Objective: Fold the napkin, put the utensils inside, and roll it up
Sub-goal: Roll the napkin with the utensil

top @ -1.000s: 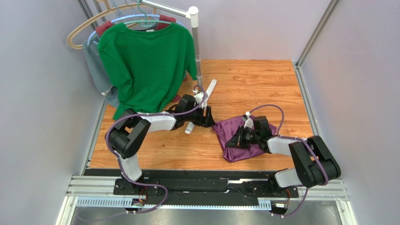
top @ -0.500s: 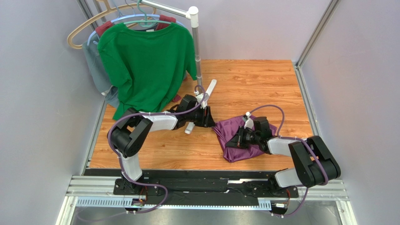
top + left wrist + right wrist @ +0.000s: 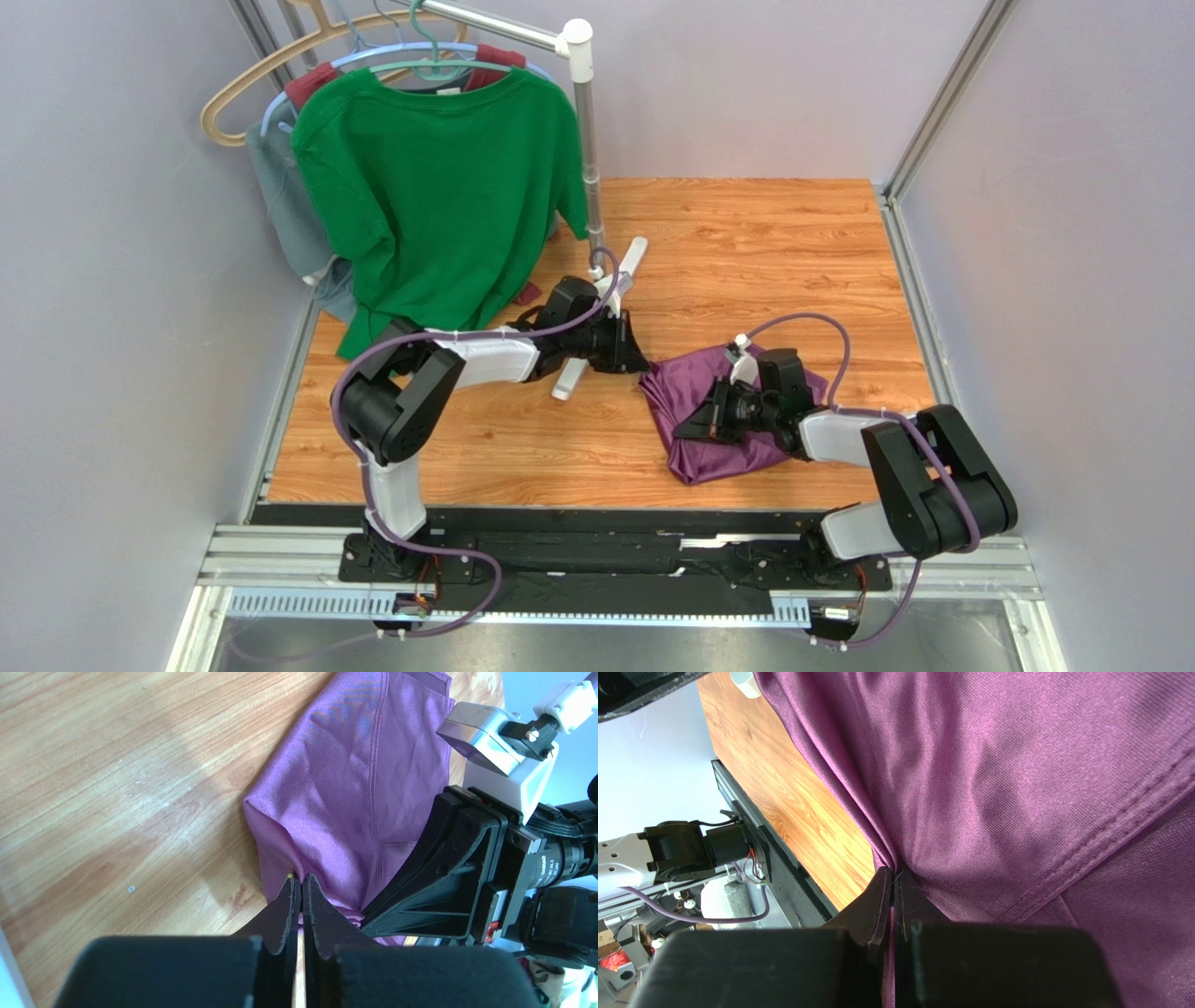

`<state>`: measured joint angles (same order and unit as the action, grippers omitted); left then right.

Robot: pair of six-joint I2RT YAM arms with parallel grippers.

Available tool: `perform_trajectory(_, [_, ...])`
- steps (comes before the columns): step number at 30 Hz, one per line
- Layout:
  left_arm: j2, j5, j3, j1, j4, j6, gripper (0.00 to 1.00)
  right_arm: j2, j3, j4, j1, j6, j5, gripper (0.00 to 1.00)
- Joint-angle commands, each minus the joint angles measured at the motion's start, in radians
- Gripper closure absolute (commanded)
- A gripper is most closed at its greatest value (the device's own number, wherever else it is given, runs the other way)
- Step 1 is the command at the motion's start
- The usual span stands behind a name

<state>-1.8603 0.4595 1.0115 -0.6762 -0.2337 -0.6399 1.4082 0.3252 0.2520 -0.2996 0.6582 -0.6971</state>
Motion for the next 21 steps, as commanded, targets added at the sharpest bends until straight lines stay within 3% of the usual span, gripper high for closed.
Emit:
perform_trajectory(1, [-0.017, -0.002, 0.065, -0.01, 0.008, -0.037, 1.0, -0.003, -0.011, -0.031, 0.004, -0.032, 0.059, 1.0])
perform_trajectory(4, [-0.017, -0.038, 0.087, -0.013, 0.059, -0.04, 1.0, -0.035, -0.003, -0.08, 0.004, -0.049, 0.067, 1.0])
perform_trajectory(16, [-0.037, -0.094, 0.165, -0.028, 0.171, -0.023, 1.0, -0.175, 0.101, -0.319, -0.029, -0.146, 0.105, 0.7])
perform_trajectory(17, [-0.039, -0.09, 0.168, -0.028, 0.169, -0.029, 1.0, -0.179, 0.109, -0.332, -0.045, -0.15, 0.114, 0.66])
perform_trajectory(18, [-0.04, -0.091, 0.17, -0.028, 0.169, -0.03, 1.0, -0.184, 0.117, -0.345, -0.055, -0.154, 0.131, 0.53])
perform_trajectory(21, [-0.043, -0.094, 0.176, -0.028, 0.171, -0.035, 1.0, -0.209, 0.141, -0.388, -0.087, -0.163, 0.171, 0.47])
